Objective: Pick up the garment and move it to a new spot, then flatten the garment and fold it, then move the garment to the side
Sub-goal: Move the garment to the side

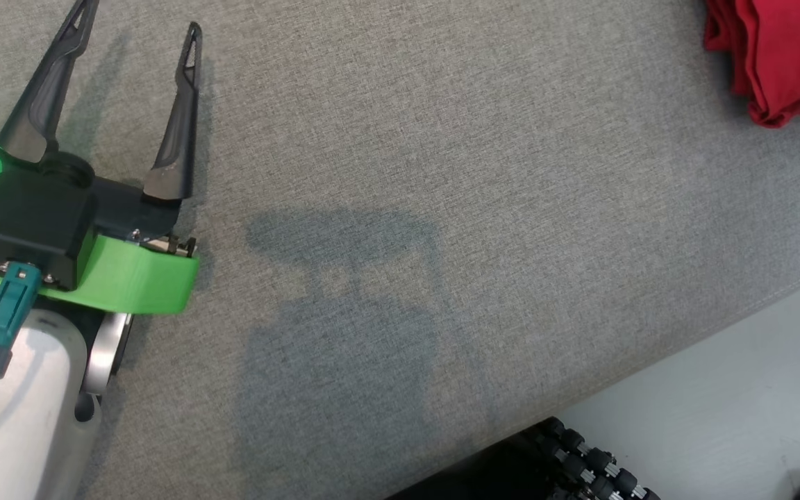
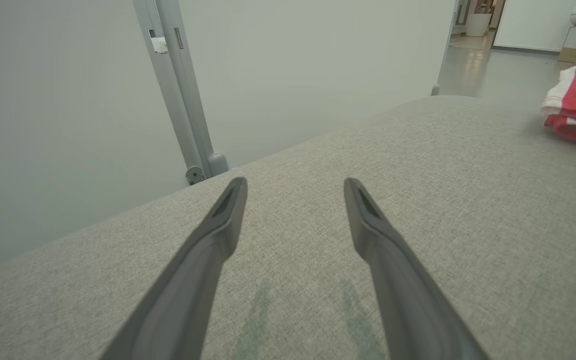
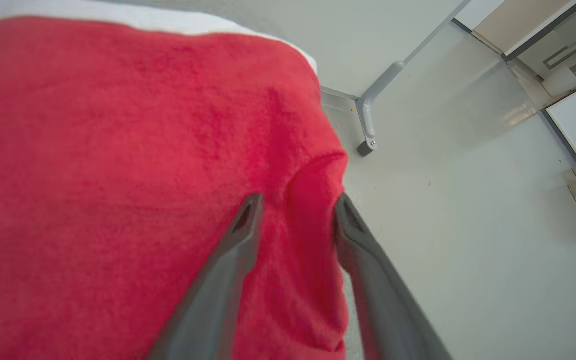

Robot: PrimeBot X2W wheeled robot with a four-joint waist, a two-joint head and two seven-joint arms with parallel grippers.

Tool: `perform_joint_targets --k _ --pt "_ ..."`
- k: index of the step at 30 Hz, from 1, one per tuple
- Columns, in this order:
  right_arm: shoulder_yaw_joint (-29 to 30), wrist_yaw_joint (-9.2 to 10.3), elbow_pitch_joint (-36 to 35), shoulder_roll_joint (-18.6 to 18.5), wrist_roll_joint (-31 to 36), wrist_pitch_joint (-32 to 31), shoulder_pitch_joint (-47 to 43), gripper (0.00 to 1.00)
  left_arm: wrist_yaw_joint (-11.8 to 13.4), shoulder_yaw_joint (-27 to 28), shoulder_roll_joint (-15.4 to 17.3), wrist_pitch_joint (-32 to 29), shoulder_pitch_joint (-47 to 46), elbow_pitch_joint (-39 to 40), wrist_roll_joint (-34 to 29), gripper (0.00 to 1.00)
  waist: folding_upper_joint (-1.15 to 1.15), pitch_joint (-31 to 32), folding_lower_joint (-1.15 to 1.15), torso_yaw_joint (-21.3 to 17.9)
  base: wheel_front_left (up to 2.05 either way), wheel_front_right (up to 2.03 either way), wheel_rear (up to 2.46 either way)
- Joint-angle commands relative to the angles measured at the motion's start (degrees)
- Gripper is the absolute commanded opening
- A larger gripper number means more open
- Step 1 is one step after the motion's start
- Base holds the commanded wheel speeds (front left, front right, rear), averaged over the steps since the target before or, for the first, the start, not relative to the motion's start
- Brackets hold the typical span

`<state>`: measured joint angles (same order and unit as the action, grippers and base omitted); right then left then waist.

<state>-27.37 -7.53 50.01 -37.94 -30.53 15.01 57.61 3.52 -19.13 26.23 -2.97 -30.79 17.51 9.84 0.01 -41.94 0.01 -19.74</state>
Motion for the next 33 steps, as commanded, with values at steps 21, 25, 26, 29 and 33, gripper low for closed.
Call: perform_joint_targets --k 21,25,26,29,33 --pt "27.86 0.08 -23.69 15.0 9.58 0.23 -20.5 1.0 5.06 1.24 -4.94 7.52 9.8 -8.89 5.44 1.0 -0.01 15.48 -0.01 2.68 0.0 0.0 0.0" --pt "29.22 0.08 -29.58 18.96 11.65 0.23 -25.18 1.0 5.91 2.07 -5.68 9.08 12.22 -10.0 6.88 1.0 -0.01 17.92 -0.01 4.4 0.0 0.0 0.0" --pt "29.42 0.08 -30.73 19.56 12.1 0.23 -26.08 1.0 6.08 2.39 -5.76 9.48 12.59 -10.24 7.05 1.0 -0.01 18.29 -0.01 4.87 0.0 0.0 0.0" --pt "28.83 0.08 -33.52 21.46 12.79 0.23 -28.29 1.0 6.59 2.82 -6.28 10.29 13.8 -10.71 7.82 1.0 -0.01 19.21 -0.01 6.09 0.0 0.0 0.0" --pt "27.47 0.08 -34.84 22.5 13.65 0.23 -30.34 1.0 6.9 2.98 -6.79 11.22 14.68 -11.47 8.77 1.0 -0.01 20.78 -0.01 7.89 0.0 0.0 0.0"
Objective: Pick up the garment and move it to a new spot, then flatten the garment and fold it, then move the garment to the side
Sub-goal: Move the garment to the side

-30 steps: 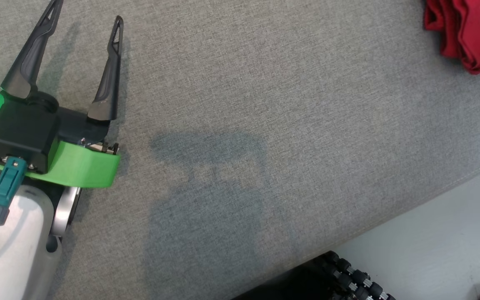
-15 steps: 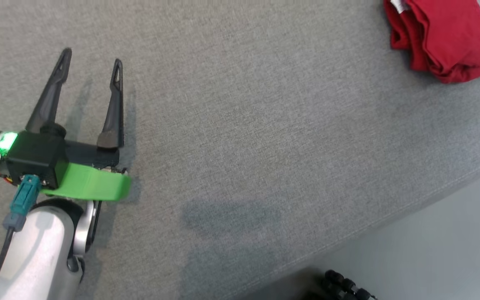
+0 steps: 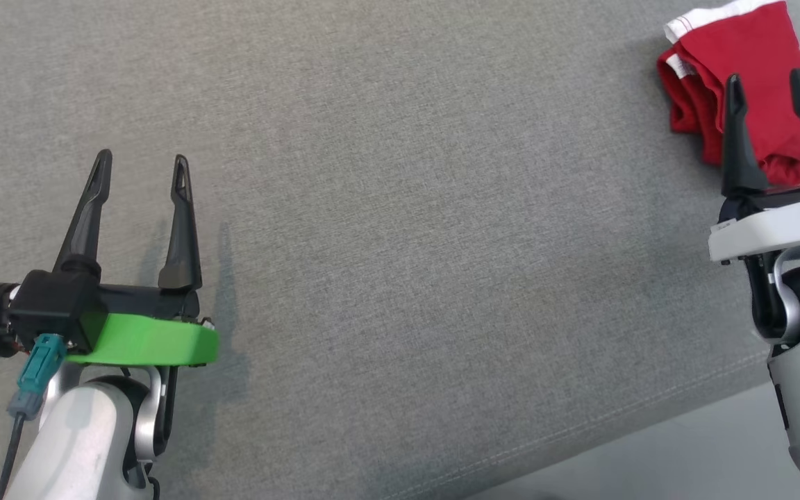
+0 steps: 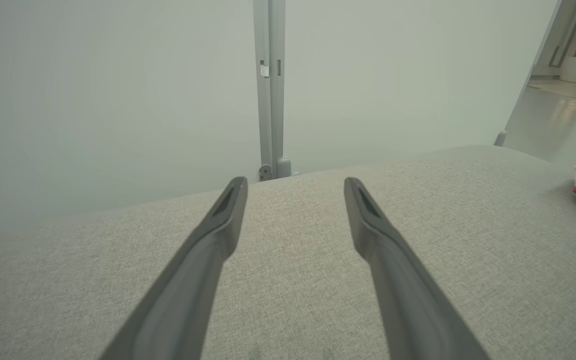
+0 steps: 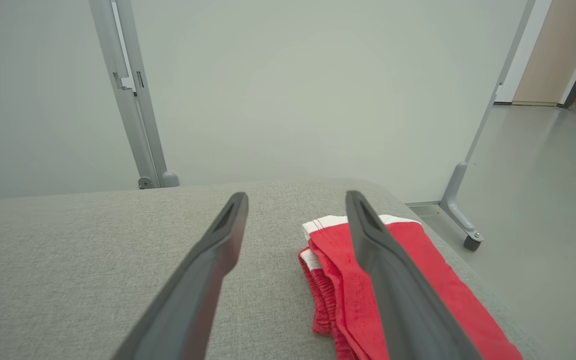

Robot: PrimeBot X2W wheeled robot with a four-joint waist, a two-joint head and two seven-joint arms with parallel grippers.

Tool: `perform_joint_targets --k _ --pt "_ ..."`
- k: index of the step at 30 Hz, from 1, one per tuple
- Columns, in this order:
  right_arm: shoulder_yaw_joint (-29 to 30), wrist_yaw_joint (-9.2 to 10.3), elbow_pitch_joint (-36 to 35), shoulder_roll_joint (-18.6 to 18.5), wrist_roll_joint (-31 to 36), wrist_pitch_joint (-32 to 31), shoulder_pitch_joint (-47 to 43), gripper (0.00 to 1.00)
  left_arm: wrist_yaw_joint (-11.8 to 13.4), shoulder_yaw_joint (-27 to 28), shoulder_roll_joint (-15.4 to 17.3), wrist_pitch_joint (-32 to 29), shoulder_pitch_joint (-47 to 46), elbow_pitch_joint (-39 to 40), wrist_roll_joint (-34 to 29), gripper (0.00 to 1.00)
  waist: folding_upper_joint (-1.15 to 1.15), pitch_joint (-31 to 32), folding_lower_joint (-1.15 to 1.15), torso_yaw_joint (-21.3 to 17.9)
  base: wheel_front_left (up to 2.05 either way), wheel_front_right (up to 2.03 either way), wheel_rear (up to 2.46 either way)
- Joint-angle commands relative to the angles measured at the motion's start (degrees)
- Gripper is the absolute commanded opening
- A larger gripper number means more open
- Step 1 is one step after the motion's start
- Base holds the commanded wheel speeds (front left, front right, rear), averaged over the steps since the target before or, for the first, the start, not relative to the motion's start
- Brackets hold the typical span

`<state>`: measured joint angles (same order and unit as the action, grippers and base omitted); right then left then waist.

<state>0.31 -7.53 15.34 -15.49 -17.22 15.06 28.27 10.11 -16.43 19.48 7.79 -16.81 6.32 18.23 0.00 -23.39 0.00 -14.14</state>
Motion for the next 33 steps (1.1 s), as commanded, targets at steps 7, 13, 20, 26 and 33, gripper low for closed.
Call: perform_joint_targets --k 7,13,20,26,33 --pt "-1.94 0.08 -1.54 1.17 1.18 -0.07 -3.66 1.0 1.32 1.08 -1.11 2.2 3.02 -1.93 1.83 1.0 0.0 5.64 0.0 5.74 0.0 0.0 0.0" --pt "-3.35 0.08 -3.81 2.92 1.99 -1.88 -8.01 1.0 2.16 2.4 -1.21 3.51 7.51 -3.04 3.43 1.0 0.0 9.84 0.0 8.7 0.0 0.0 0.0" --pt "-3.22 0.08 -6.25 4.02 2.61 -3.66 -13.38 1.0 1.61 1.65 -0.55 2.8 12.26 -3.25 4.67 1.0 0.0 14.12 0.0 9.94 0.0 0.0 0.0" --pt "-2.9 0.08 -8.84 4.78 2.84 -4.95 -18.34 1.0 1.51 0.83 0.03 1.77 15.51 -2.69 5.27 1.0 0.0 17.37 0.0 9.9 0.0 0.0 0.0" --pt "-1.82 0.08 -11.78 5.39 3.36 -6.8 -22.44 1.0 1.86 0.27 0.49 0.93 18.06 -1.69 5.52 1.0 0.0 19.48 0.0 9.64 0.0 0.0 0.0"
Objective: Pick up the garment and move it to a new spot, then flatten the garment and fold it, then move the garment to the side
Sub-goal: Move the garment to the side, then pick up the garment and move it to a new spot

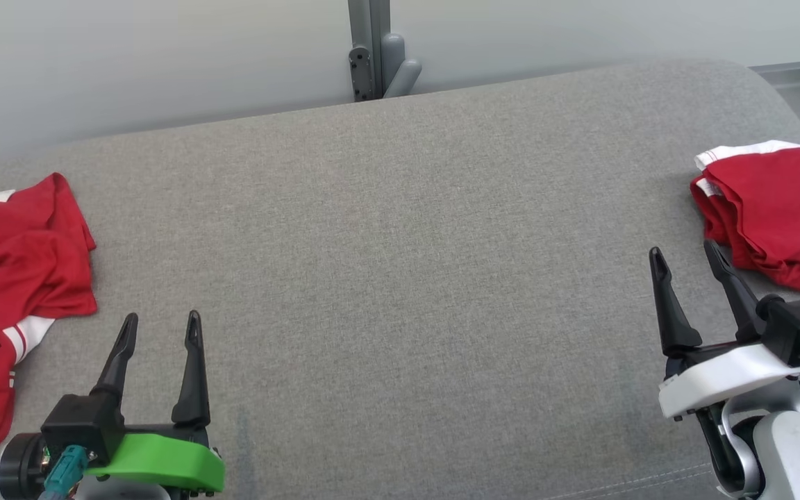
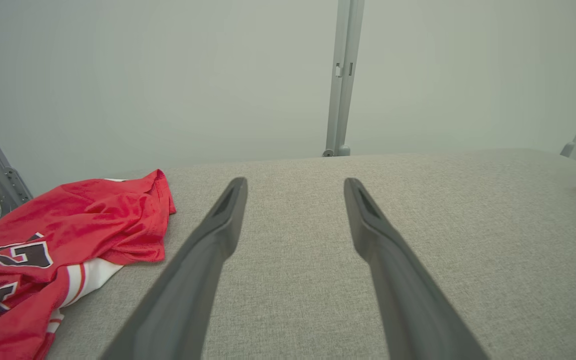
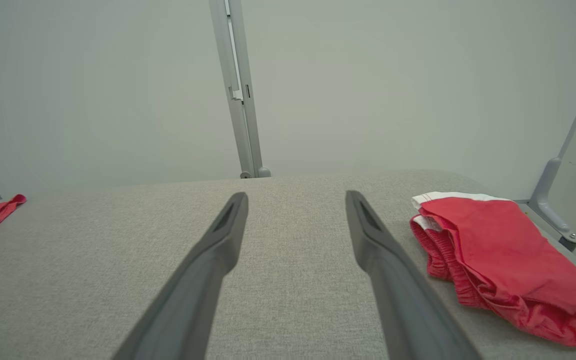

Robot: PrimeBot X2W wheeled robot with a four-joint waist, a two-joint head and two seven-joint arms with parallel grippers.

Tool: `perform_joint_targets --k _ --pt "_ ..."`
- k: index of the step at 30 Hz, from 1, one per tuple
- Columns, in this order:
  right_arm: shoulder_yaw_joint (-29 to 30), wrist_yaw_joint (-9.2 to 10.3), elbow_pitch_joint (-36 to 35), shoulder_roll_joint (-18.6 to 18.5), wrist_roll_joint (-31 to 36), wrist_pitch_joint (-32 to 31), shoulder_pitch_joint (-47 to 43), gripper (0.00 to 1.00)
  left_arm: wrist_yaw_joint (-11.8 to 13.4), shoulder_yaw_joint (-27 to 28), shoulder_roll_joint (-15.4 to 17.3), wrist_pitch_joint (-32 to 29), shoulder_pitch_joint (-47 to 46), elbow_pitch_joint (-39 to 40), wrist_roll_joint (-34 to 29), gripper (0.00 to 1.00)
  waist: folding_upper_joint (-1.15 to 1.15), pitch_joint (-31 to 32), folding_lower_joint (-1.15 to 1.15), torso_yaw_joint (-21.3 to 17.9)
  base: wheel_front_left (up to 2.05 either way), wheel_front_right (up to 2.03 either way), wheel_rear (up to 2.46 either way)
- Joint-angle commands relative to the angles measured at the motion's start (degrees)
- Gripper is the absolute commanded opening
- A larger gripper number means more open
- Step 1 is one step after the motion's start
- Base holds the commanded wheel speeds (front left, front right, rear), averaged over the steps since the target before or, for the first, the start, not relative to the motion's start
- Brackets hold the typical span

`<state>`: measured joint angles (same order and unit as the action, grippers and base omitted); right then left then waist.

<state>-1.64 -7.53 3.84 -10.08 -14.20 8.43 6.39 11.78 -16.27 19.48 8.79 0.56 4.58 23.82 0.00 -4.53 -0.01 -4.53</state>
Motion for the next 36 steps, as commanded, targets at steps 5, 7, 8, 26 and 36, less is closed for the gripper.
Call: perform_joint_targets --k 5,7,8,26,36 --pt "0.75 0.08 -1.93 0.29 0.66 -1.25 -2.43 1.0 0.21 -0.06 0.56 -0.3 1.27 0.36 0.33 1.0 0.0 1.2 0.01 0.1 0.0 0.0 0.0" --pt "1.11 0.08 -2.39 0.16 0.72 -1.68 -2.75 1.0 0.44 -0.04 0.6 -0.33 1.16 0.43 0.33 1.0 0.0 1.23 0.01 0.06 0.0 0.0 0.0" --pt "1.23 0.08 -2.61 0.17 0.77 -1.76 -2.92 1.0 0.53 -0.01 0.6 -0.36 1.15 0.39 0.36 1.0 0.0 1.29 0.01 0.02 0.0 0.0 0.0" --pt "1.76 0.08 -3.58 0.77 0.72 -2.51 -3.26 1.0 1.2 0.32 0.67 -0.09 0.23 0.08 1.19 1.0 0.0 0.99 0.01 0.0 0.0 0.0 0.0" --pt "2.25 0.08 -3.37 0.91 0.63 -2.2 -3.43 1.0 1.45 0.14 0.63 0.02 -0.32 0.02 1.46 1.0 0.0 0.94 0.01 0.78 0.0 0.0 0.0"
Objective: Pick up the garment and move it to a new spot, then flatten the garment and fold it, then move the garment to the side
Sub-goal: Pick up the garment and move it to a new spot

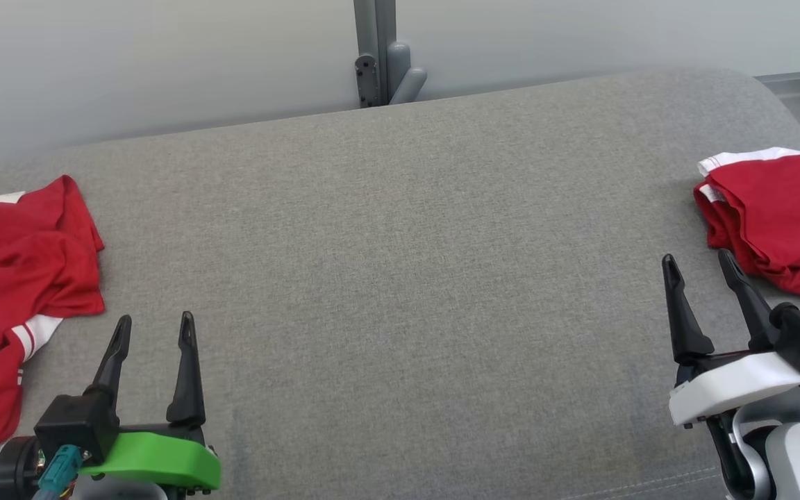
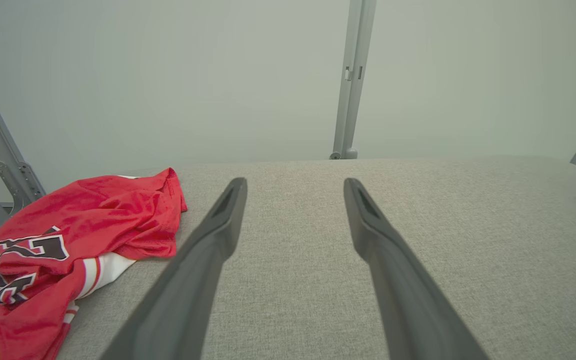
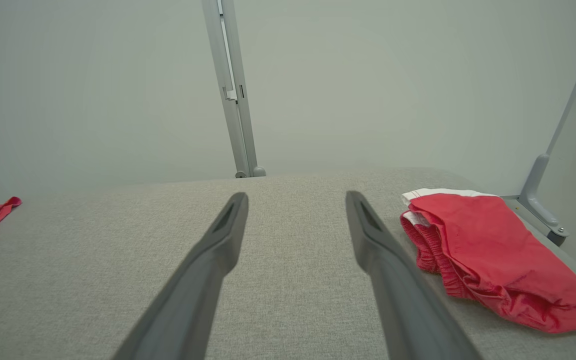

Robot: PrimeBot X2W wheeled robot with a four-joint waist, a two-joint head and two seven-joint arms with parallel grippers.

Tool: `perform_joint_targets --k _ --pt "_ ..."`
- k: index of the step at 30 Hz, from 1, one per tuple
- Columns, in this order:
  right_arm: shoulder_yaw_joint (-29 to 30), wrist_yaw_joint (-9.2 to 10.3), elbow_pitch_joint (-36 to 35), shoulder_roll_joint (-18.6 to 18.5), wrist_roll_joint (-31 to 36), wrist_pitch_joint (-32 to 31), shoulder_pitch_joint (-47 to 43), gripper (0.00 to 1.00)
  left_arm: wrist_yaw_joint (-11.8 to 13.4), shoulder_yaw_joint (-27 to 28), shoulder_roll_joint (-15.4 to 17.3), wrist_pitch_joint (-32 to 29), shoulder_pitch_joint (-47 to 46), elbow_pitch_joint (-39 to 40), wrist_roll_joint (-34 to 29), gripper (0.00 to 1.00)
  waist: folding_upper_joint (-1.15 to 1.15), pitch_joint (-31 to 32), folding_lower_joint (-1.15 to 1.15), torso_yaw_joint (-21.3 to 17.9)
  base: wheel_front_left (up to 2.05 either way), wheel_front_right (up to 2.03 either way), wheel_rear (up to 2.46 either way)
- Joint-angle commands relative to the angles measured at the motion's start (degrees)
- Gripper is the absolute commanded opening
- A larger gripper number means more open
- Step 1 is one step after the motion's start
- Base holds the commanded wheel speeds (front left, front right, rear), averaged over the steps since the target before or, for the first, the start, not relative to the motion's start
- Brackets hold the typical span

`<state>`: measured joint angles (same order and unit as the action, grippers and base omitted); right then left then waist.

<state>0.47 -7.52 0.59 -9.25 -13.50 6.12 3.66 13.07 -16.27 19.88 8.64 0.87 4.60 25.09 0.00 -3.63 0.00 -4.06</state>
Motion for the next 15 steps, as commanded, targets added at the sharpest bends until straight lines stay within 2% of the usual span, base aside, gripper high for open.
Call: perform_joint_targets --k 1,6,15 --pt "0.24 0.06 -0.28 0.1 -0.03 0.08 -0.75 1.0 0.16 0.15 0.05 0.35 -0.9 0.01 0.3 1.0 0.0 0.04 0.0 0.74 0.0 0.0 0.0" --pt "-0.19 0.06 -1.58 0.03 -0.02 -0.52 -0.29 1.0 0.03 0.52 -0.59 1.33 -2.35 -0.45 0.77 1.0 0.0 -0.53 0.0 4.86 0.0 0.0 0.0" --pt "-1.84 0.06 -3.7 -0.36 0.11 -1.99 1.62 1.0 -0.96 1.72 -1.77 4.03 -4.11 -1.57 2.31 1.0 0.0 -1.24 0.0 16.55 0.0 0.0 0.0"
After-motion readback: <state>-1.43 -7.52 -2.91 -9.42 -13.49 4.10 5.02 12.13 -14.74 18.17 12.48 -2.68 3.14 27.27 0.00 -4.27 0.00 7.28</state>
